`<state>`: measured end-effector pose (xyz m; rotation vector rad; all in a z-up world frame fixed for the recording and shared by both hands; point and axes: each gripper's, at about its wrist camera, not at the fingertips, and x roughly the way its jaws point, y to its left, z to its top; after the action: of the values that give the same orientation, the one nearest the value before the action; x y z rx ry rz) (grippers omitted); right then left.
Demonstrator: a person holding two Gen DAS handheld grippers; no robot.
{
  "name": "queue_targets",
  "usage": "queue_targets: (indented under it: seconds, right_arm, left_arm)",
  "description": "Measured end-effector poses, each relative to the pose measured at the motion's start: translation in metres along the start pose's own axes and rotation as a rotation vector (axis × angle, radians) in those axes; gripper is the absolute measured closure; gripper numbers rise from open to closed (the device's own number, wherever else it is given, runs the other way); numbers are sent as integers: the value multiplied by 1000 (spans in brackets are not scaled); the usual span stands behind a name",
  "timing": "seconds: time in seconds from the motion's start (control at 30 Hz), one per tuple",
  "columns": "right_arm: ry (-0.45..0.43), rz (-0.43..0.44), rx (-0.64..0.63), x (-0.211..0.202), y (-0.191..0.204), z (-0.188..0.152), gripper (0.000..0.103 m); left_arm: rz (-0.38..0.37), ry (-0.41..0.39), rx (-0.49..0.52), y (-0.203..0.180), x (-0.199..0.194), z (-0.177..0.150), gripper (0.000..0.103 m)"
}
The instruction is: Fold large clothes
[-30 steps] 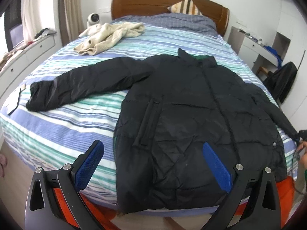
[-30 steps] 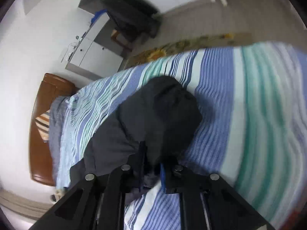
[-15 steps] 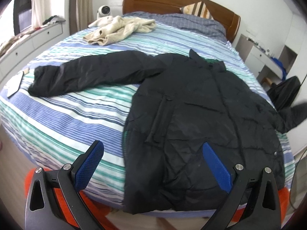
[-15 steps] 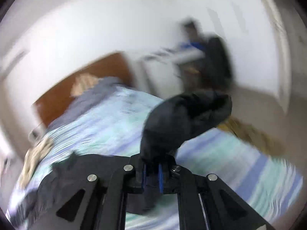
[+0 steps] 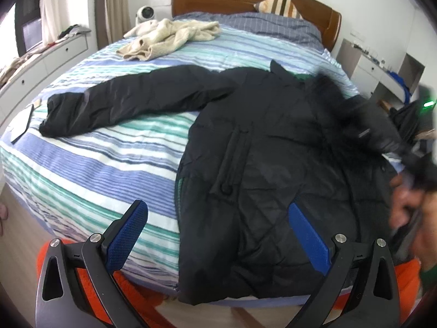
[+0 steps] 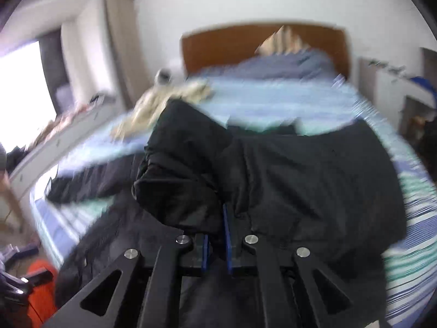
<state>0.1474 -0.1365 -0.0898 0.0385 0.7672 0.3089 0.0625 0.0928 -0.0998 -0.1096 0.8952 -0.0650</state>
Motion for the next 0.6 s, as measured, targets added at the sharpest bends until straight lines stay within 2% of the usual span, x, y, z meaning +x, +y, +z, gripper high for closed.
queue_targets:
  seconds: [0.03, 0.1, 0.17, 0.2, 0.23, 0.33, 0.43, 0.47, 0.53, 0.57, 0.6]
  right_arm:
    - [86, 66, 15, 22, 10, -11, 79]
    - [148, 138, 45, 28, 21, -33, 62]
    - [109, 158, 16, 14, 38, -45, 40]
    - [96, 191, 5, 6, 42, -47, 14]
    - [80, 229, 4, -7, 43, -51, 6]
    - [59, 229, 4, -36, 39, -66, 6]
    - [49, 234, 52, -63, 17, -87, 6]
    - [49, 239, 70, -59, 18, -86, 6]
    - [41, 247, 114, -74, 5, -98, 7]
    - [28, 244, 134, -83, -3, -104, 7]
    - [15, 239, 149, -91, -10, -107, 7]
  left_arm:
    - [-2, 8, 2, 0, 1, 0, 1]
    - [-12, 17, 4, 1, 3, 1, 1]
    - [-32, 25, -3, 0, 7, 5, 1]
    - [-46, 28, -11, -1, 10, 8, 1]
    - [-63, 32, -22, -3, 15, 13, 1]
    - [-129, 55, -43, -16, 34, 29, 1]
    - [-208, 101, -34, -39, 65, 49, 1]
    - [-226, 118, -23, -49, 79, 57, 1]
    - [-219, 158, 5, -68, 105, 69, 2]
    - [-205, 181, 26, -78, 118, 74, 11]
    - [-195, 197, 56, -89, 130, 78, 48]
